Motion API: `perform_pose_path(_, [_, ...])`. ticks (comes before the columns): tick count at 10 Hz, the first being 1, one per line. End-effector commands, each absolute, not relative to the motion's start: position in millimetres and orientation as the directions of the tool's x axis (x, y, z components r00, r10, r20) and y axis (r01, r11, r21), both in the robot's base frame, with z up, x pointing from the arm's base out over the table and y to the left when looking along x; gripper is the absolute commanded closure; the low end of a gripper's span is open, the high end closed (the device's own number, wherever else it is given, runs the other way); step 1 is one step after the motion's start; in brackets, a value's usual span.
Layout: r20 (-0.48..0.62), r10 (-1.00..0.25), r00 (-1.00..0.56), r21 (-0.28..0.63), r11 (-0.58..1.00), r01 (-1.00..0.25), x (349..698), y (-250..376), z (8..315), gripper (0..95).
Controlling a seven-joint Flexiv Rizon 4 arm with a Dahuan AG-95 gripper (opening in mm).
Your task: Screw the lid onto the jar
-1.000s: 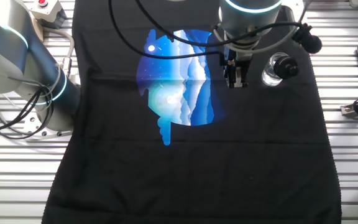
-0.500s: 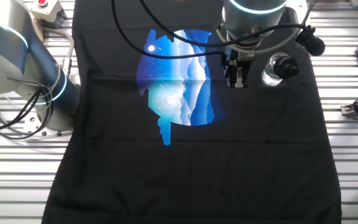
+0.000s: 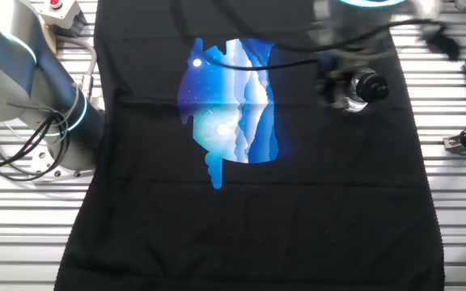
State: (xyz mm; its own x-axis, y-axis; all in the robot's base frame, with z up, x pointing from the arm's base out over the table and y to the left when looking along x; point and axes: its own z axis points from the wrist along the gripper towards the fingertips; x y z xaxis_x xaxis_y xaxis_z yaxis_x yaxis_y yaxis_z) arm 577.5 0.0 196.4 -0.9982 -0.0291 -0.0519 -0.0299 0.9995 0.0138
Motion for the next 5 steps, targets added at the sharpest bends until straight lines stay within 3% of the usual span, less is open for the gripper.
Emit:
perform_pose_path(1, [-0.068,-0.028,-0.997,0.017,0.999,-0.029,595,-5,204,95.0])
perform_pose_path(5, [-0.071,-0.030,-0.997,0.028,0.999,-0.032,629,-12,205,95.0])
